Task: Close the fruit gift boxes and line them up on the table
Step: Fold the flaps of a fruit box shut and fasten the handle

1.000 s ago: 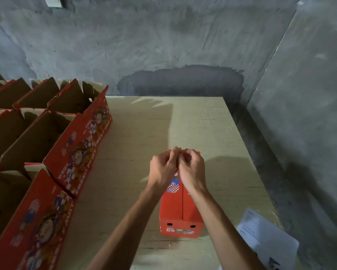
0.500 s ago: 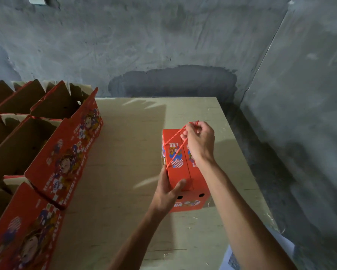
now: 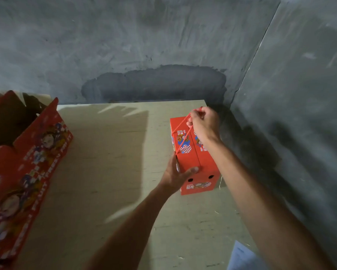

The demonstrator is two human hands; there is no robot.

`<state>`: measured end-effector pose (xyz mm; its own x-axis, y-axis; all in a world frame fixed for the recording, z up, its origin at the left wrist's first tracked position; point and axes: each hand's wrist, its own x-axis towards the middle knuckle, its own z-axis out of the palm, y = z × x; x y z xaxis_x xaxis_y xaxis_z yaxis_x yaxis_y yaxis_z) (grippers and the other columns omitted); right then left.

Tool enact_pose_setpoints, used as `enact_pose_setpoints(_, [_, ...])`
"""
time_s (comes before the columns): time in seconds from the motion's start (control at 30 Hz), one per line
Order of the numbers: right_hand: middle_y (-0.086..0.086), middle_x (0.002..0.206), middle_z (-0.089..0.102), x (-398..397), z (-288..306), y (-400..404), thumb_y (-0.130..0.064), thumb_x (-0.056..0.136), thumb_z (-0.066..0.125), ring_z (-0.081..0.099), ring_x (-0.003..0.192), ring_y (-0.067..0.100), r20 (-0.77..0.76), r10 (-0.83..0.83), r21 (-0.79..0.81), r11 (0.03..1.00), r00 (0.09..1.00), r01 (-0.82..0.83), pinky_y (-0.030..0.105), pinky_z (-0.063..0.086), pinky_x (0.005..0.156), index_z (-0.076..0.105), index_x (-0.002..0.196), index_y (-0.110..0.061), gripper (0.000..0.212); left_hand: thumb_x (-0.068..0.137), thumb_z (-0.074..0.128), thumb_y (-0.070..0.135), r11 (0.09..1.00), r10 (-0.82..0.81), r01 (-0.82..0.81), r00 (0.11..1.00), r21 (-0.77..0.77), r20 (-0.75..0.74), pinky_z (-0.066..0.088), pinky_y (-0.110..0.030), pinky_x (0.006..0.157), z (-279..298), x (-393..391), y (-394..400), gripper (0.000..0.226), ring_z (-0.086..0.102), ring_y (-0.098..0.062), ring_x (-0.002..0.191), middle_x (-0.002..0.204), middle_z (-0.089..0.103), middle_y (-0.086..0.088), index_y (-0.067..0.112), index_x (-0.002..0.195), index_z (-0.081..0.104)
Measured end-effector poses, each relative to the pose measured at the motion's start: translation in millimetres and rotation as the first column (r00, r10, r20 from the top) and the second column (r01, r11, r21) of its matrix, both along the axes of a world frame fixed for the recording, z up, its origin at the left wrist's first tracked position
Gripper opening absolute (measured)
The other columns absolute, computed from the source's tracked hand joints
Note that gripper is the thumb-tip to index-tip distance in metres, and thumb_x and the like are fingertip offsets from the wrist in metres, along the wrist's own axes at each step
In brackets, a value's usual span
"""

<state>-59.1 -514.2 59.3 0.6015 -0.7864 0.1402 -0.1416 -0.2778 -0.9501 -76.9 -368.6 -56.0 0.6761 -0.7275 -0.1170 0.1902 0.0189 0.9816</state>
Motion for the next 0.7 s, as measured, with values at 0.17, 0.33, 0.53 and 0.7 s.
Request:
enact_pose_setpoints(0.17, [-0.003, 0.075, 0.073, 19.3, -12.2, -57.2, -0.021, 0.101, 0.061, 0.072, 0.064, 0.004, -0.048, -0.043, -0.024, 0.999, 0.998, 0.041, 0.022, 0.057, 0.062, 0.063, 0.094, -0.015, 0.009, 0.085, 0.083, 0.012, 0.998, -0.023, 0.020, 0.999, 0.067, 0.041, 0.060, -0.021, 0.073, -12.3, 33.0, -64.3, 0.074, 0.072, -0.011, 0.105, 0.126, 0.066, 0.002, 0.022, 0.143, 0.039])
enact_pose_setpoints(0.33, [0.000, 0.080, 0.074, 35.1, -22.4, -105.1, -0.022, 0.101, 0.060, 0.070, 0.063, 0.005, -0.054, -0.143, -0.008, 0.990, 0.988, 0.143, 0.019, 0.055, 0.060, 0.065, 0.101, -0.010, 0.013, 0.082, 0.086, 0.019, 0.984, -0.024, 0.010, 0.997, 0.179, 0.075, 0.057, -0.050, 0.097, -32.6, 58.4, -118.3, 0.089, 0.059, -0.030, 0.127, 0.141, 0.054, -0.009, 0.022, 0.152, 0.031])
enact_pose_setpoints(0.53, [-0.001, 0.082, 0.072, 44.2, -42.5, -143.9, -0.026, 0.101, 0.061, 0.068, 0.068, 0.008, -0.094, -0.160, -0.015, 0.987, 0.983, 0.159, 0.023, 0.054, 0.060, 0.065, 0.099, -0.014, 0.013, 0.082, 0.084, 0.039, 0.966, -0.047, 0.017, 0.992, 0.257, 0.113, 0.049, -0.057, 0.106, -52.2, 71.9, -155.4, 0.095, 0.052, -0.032, 0.134, 0.148, 0.047, -0.007, 0.024, 0.156, 0.026])
enact_pose_setpoints(0.7, [-0.007, 0.072, 0.071, 43.4, -45.1, -164.2, -0.023, 0.100, 0.062, 0.065, 0.053, 0.001, -0.141, -0.162, -0.034, 0.987, 0.977, 0.158, 0.024, 0.053, 0.059, 0.064, 0.090, -0.019, 0.011, 0.079, 0.081, 0.049, 0.961, -0.053, 0.011, 0.988, 0.277, 0.144, 0.048, -0.056, 0.108, -53.9, 66.1, -166.4, 0.099, 0.048, -0.030, 0.138, 0.151, 0.044, -0.008, 0.023, 0.156, 0.024])
